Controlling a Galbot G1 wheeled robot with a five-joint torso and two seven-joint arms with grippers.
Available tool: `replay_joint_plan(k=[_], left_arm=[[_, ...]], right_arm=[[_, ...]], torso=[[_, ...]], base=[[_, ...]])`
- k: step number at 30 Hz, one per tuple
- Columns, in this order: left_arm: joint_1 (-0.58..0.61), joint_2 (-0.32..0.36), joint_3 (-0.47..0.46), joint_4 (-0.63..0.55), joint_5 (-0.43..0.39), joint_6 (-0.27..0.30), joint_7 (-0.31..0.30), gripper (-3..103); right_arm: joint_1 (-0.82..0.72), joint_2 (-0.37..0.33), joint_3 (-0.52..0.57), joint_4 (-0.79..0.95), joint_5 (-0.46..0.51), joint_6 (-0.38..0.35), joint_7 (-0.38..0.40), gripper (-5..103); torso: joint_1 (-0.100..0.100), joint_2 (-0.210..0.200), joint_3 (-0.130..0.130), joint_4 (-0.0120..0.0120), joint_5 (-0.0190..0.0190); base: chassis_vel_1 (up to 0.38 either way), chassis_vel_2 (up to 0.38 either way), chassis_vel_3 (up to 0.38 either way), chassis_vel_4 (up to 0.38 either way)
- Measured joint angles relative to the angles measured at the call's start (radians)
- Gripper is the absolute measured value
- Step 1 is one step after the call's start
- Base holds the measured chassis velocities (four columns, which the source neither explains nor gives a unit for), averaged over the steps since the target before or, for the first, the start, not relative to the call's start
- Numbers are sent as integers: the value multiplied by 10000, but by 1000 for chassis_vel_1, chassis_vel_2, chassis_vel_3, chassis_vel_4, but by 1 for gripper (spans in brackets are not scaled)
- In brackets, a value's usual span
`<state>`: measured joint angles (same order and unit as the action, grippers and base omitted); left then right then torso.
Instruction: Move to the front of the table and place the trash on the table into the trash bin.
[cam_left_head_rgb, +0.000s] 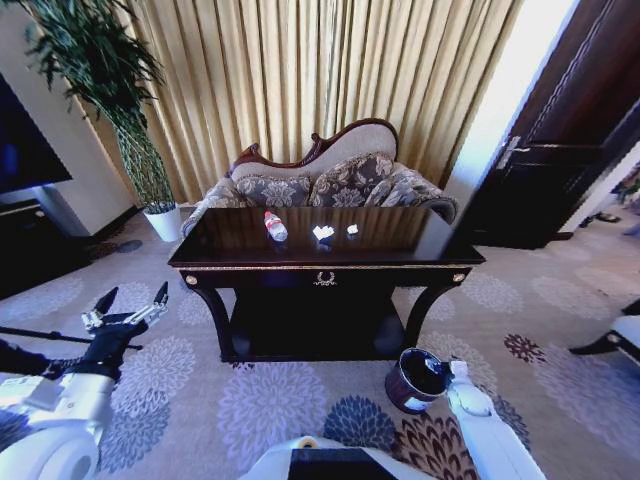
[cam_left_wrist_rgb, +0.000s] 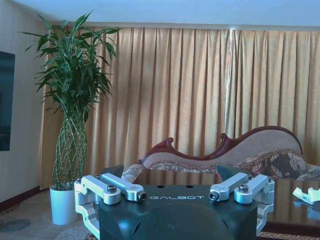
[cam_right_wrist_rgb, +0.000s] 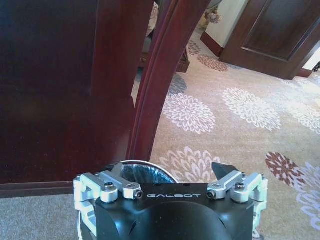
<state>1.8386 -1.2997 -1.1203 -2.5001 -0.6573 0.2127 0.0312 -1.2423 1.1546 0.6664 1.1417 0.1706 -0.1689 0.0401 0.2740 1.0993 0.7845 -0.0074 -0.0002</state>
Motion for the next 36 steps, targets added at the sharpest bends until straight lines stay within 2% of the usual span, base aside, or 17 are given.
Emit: replay_joint_plan(k=[15,20,21,22,23,25,26,28,30,33,36], left_arm=[[97,8,-81,0,-69,-47,55,100],[88,9,-139,0,-100,-59,60,100],[77,6,-142,0,-100,-62,53,100],[70,-2,-142,0,-100,-62,45,100],[70,-2,-142,0,-100,-62,45,100],[63,-11,-125,0,-91,-63,28,100],[63,-11,-125,0,-91,-63,28,100],[41,2,-110,0,-71,-64,14,100],[32,14,-110,0,-60,-65,11,100],[21,37,-127,0,-43,-69,1,100],[24,26,-126,0,-41,-70,-1,100]], right_arm=[[-123,-23,97,119,325,-15,-7,100],[-370,-25,279,816,1073,-11,-388,100],[-727,-44,378,1890,1977,6,-546,100],[-1000,-56,463,2727,2469,19,-619,100],[-1000,-56,463,2727,2469,19,-619,100],[-1699,-66,762,4760,2881,221,-931,100],[-1699,-66,762,4760,2881,221,-931,100],[-2303,-66,1019,6471,3406,255,-1003,100],[-2480,-64,1087,6979,3554,256,-1002,100],[-3052,-1,1291,8984,3747,91,-453,100],[-3280,45,1382,9761,3739,-210,-252,100]], torso=[[0,0,0,0,0],[0,0,0,-1,3],[0,0,0,-1,3],[0,0,0,2,0],[0,0,0,2,0],[0,0,-1,3,-3],[0,0,-1,3,-3],[-1,1,0,0,-3],[0,1,-1,-1,-2],[0,0,-1,1,-2],[0,0,-1,1,-2]], base=[[0,0,0,0],[0,0,0,0],[0,0,0,0],[0,0,0,0],[0,0,0,0],[0,0,0,0],[0,0,0,0],[0,0,0,0],[0,0,0,0],[0,0,0,0],[0,0,0,0]])
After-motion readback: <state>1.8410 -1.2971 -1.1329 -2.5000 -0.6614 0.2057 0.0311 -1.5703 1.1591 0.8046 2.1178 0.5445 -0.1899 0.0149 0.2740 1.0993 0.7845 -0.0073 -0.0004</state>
